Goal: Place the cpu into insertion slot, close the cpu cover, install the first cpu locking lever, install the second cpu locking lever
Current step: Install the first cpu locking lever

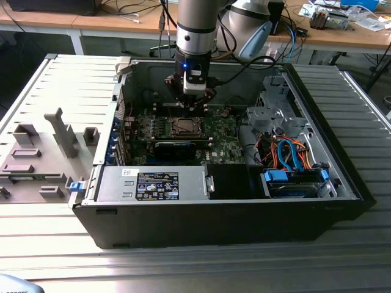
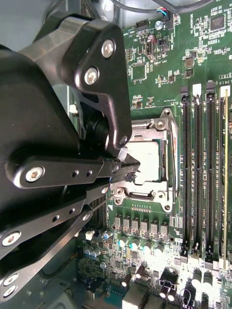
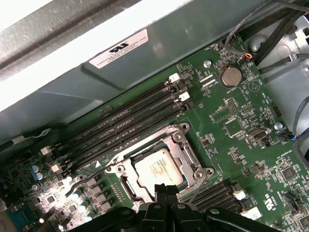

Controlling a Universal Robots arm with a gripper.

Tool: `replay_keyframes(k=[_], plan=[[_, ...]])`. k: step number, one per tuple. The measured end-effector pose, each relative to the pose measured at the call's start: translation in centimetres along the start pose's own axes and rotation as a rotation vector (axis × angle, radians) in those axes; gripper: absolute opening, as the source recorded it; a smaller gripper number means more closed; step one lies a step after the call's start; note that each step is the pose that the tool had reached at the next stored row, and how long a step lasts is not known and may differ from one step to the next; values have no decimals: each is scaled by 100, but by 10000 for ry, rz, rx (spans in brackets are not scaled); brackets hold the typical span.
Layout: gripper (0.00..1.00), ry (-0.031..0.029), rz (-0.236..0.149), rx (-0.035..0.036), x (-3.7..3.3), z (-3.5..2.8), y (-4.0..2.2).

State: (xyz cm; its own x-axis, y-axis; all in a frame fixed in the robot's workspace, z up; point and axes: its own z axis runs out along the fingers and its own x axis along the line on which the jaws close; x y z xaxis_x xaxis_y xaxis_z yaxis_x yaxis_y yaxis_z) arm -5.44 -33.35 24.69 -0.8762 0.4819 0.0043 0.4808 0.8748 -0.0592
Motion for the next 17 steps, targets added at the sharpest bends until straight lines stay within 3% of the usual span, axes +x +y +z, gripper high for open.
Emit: replay_keyframes(k=[17], plan=[[11,-12,-208,1,0,0,0]])
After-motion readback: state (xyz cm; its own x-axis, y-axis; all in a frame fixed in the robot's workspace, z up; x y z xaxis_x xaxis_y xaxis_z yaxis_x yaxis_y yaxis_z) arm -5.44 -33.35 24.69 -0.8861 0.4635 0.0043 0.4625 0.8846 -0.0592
